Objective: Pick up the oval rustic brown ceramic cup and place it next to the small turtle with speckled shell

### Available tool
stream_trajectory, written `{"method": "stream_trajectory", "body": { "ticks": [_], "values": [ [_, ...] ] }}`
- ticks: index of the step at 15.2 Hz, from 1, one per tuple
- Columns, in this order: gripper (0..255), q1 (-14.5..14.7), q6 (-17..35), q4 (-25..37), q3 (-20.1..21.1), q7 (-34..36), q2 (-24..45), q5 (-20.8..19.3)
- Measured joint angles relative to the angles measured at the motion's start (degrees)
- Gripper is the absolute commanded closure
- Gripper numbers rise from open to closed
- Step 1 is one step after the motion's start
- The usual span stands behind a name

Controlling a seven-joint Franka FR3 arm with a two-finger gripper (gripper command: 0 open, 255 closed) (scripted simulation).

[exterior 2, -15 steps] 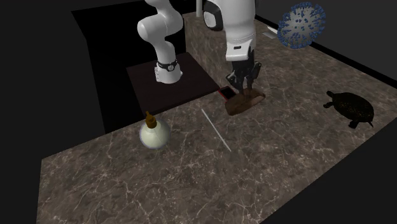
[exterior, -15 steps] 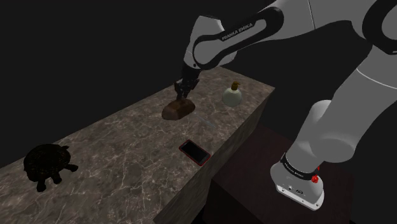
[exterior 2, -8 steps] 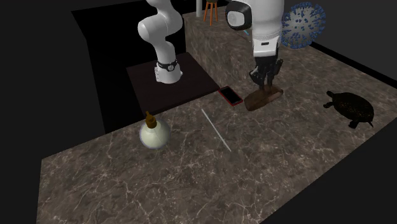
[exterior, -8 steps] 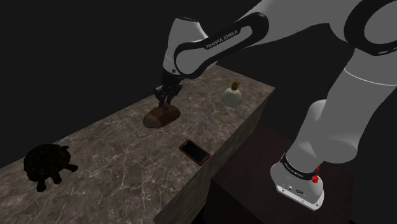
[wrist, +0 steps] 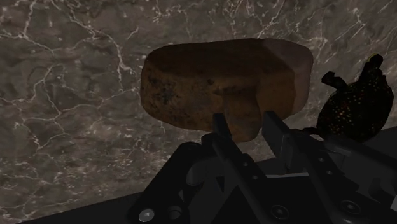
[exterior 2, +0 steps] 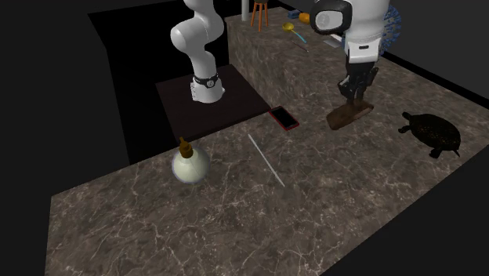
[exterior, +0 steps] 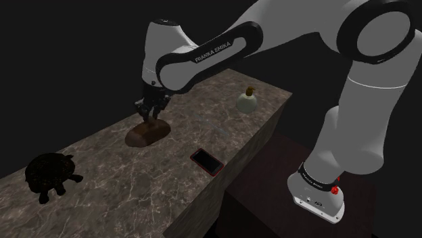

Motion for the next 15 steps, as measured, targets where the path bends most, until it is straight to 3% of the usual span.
{"method": "stream_trajectory", "body": {
  "ticks": [8,12,15],
  "values": [
    [255,6.31,-5.61,18.17,0.67,9.20,12.34,-4.98],
    [255,10.39,-10.43,31.34,0.52,13.39,20.67,-7.21],
    [255,11.16,-10.07,33.55,0.38,14.08,23.29,-7.66]
  ]
}}
